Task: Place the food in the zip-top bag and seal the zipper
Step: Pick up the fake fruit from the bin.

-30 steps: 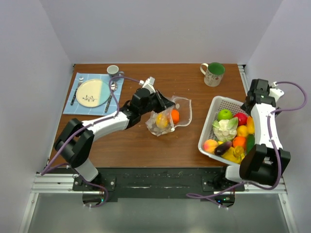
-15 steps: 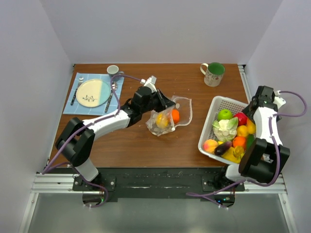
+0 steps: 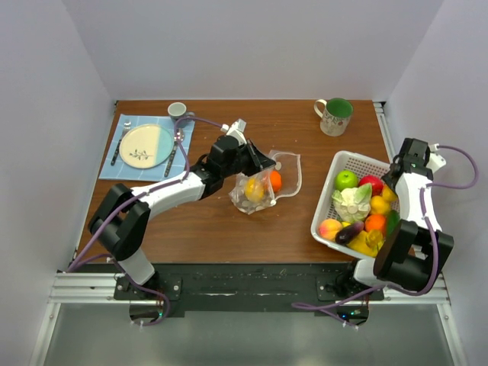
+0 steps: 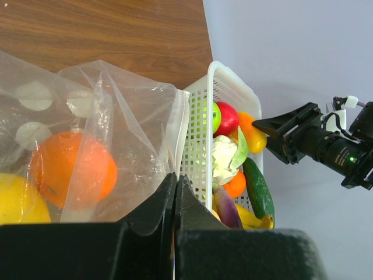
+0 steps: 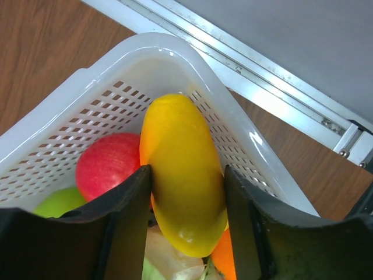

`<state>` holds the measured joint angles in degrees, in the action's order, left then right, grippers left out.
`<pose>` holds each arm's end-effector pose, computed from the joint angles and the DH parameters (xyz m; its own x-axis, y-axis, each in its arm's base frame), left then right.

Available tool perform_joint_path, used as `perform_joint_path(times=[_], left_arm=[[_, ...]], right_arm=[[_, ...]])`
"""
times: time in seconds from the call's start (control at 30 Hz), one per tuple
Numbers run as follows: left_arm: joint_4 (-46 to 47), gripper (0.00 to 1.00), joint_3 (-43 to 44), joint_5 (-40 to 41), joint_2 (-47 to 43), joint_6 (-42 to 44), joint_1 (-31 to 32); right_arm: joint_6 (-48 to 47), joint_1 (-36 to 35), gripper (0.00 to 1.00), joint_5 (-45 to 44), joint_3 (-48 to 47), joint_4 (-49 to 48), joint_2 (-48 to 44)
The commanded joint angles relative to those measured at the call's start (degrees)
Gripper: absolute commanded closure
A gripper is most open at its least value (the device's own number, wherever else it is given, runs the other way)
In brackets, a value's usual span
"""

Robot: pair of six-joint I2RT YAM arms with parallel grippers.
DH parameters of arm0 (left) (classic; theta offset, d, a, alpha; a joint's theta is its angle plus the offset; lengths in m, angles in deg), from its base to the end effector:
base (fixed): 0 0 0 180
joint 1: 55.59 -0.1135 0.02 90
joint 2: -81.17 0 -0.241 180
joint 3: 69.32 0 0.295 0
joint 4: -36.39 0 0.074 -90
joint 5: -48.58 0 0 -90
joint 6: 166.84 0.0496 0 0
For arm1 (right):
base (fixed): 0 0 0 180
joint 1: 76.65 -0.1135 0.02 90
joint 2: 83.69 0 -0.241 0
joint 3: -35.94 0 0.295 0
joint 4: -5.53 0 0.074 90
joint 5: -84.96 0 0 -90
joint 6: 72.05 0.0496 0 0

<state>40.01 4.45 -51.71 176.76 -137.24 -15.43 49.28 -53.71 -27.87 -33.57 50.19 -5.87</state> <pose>0.3260 -0.2867 0.2053 -0.7824 -0.4592 -0.4207 0.1699 0.4925 -0.8536 0.2993 -0.1476 0.2109 -0.3293 0.6598 -0.6755 0.8729 0.4854 0.0486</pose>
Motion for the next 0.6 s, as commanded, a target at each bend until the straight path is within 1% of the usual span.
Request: perform_joint_path(times=[0.0,0.07,0.1,0.33,0.57], left_arm=[[2.05,1.0,1.59,-0.09,-0.41,0.99,0.18],[2.31,1.0,1.33,0.0,-0.49,0.81,0.27],[2.49,1.0,1.24,-0.09,-0.58,0.64,0.18],[4.07,1.0,0.01,0.0,-1.11,-0.07,0.18],[5.47,1.0,-1.04,0.26,-1.11,-0.77,0.35]], right_arm=[[-0.39,0.26,0.61,1.82,-0.32,0.12,-2.67],[-0.83,0.26,0.69,4.54,-0.93,1.26,-3.2],[-1.53,0.18,0.71,5.51,-1.02,1.61,-3.9],[-3.21,0.18,0.73,6.92,-1.98,4.6,-8.11],[-3.39,-0.96,0.75,12.1,-3.74,6.88,-12.6]])
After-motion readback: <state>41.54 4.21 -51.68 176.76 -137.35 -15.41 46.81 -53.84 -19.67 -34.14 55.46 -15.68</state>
